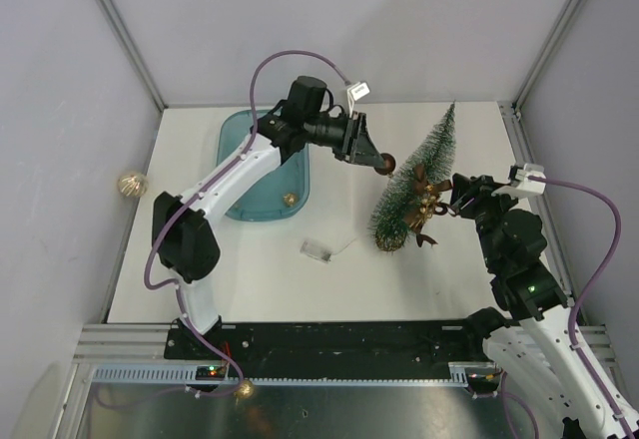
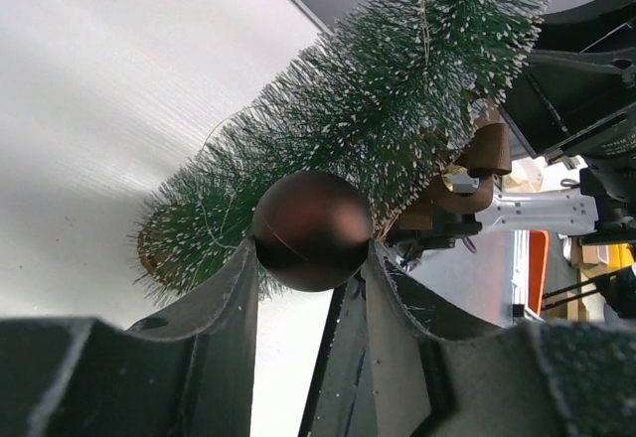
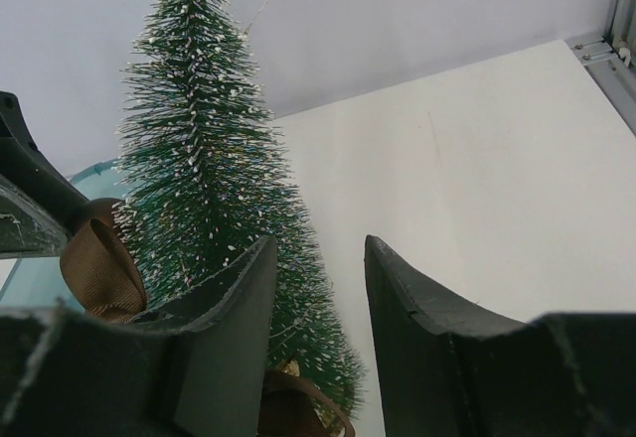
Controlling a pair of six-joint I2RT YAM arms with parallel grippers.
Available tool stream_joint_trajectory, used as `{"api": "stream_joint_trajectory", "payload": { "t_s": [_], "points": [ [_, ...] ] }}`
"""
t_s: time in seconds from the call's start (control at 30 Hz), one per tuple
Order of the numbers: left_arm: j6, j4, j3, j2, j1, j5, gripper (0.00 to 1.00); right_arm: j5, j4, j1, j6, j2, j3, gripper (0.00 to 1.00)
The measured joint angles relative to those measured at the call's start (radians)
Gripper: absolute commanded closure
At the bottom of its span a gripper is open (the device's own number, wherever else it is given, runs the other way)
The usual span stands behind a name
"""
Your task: Decorate the small christmas tree
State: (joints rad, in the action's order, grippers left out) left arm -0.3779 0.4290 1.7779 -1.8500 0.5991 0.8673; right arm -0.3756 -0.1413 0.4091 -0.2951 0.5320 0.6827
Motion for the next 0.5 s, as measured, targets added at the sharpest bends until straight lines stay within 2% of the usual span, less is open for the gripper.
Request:
{"api": "stream_joint_trajectory", "payload": {
  "t_s": [0.5],
  "points": [
    [-0.015, 0.000, 0.080, -0.032, 0.025, -0.018, 0.72, 0.000, 0.005, 0.000, 0.000, 0.000, 0.000, 0.57]
  ]
}}
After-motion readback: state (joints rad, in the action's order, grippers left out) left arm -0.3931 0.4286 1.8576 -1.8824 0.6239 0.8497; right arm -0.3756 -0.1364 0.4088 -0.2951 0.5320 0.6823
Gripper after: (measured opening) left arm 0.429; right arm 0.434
